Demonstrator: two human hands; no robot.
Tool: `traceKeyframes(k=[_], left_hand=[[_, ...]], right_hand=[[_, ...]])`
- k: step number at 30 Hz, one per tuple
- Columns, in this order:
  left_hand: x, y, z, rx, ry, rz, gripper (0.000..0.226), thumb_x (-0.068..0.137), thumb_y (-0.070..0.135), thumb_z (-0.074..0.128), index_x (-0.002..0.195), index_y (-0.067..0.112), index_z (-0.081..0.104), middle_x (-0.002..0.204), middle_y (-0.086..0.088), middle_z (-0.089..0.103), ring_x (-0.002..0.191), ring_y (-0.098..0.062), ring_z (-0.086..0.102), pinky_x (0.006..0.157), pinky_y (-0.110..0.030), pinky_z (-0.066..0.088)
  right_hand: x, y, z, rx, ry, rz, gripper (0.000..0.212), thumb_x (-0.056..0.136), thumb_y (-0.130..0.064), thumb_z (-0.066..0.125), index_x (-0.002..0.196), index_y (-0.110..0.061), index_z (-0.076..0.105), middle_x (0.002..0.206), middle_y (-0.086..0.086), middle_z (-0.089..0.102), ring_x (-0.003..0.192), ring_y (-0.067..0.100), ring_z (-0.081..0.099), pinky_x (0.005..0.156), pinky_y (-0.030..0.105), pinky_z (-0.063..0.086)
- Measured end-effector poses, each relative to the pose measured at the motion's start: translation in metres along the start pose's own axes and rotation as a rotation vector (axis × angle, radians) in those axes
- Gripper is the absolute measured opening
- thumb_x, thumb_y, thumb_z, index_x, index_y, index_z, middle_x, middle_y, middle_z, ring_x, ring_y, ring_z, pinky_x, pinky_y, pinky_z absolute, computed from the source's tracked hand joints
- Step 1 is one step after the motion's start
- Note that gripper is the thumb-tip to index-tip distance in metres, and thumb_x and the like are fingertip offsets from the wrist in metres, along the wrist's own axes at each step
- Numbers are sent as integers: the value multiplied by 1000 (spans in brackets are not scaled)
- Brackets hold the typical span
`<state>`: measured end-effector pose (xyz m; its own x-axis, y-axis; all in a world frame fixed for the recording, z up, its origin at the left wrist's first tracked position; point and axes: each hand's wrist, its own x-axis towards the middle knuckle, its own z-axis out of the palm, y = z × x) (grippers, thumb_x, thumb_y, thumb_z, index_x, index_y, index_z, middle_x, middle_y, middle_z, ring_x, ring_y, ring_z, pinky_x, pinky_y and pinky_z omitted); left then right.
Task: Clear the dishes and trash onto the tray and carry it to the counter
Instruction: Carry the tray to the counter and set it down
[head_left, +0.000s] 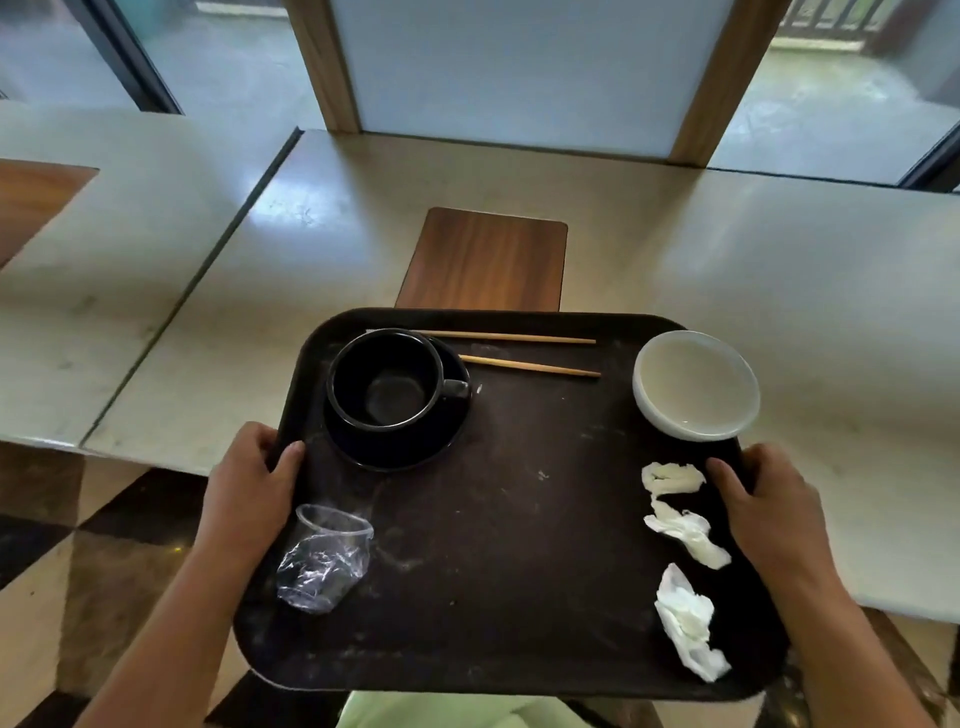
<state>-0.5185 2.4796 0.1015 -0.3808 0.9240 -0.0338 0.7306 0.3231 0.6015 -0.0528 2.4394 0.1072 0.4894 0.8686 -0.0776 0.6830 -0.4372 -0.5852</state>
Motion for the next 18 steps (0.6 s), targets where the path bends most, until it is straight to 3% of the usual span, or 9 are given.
traceKeyframes(k=[6, 10, 12, 18], left_hand=[[94, 7, 23, -4, -7, 63, 16, 92, 29, 63, 88, 19, 51, 72, 14, 55, 64, -11, 53, 56, -31, 35], [142, 8, 43, -15, -18, 123, 14, 92, 28, 65, 87, 20, 54, 72, 17, 56, 64, 0, 52, 54, -22, 34], [163, 9, 57, -21, -40, 136, 13, 92, 25, 66, 87, 17, 58, 71, 10, 59, 63, 3, 50, 53, -21, 34], [205, 5, 96, -10, -117, 103, 12, 94, 24, 62, 91, 12, 59, 77, 0, 61, 69, -19, 55, 61, -33, 37]], right_hand=[[52, -36, 49, 32, 62, 58, 21, 92, -29, 68, 83, -18, 52, 65, -14, 52, 58, 5, 46, 55, 30, 32], [76, -46, 78, 17, 78, 97, 21, 92, -29, 66, 84, -16, 52, 64, -13, 49, 60, 20, 48, 60, 33, 34], [89, -45, 92, -4, 75, 121, 22, 93, -31, 64, 87, -13, 54, 66, -7, 51, 65, 26, 51, 62, 34, 35], [120, -45, 130, -47, 70, 153, 23, 94, -31, 62, 89, -10, 55, 73, 3, 57, 68, 27, 52, 63, 35, 36]])
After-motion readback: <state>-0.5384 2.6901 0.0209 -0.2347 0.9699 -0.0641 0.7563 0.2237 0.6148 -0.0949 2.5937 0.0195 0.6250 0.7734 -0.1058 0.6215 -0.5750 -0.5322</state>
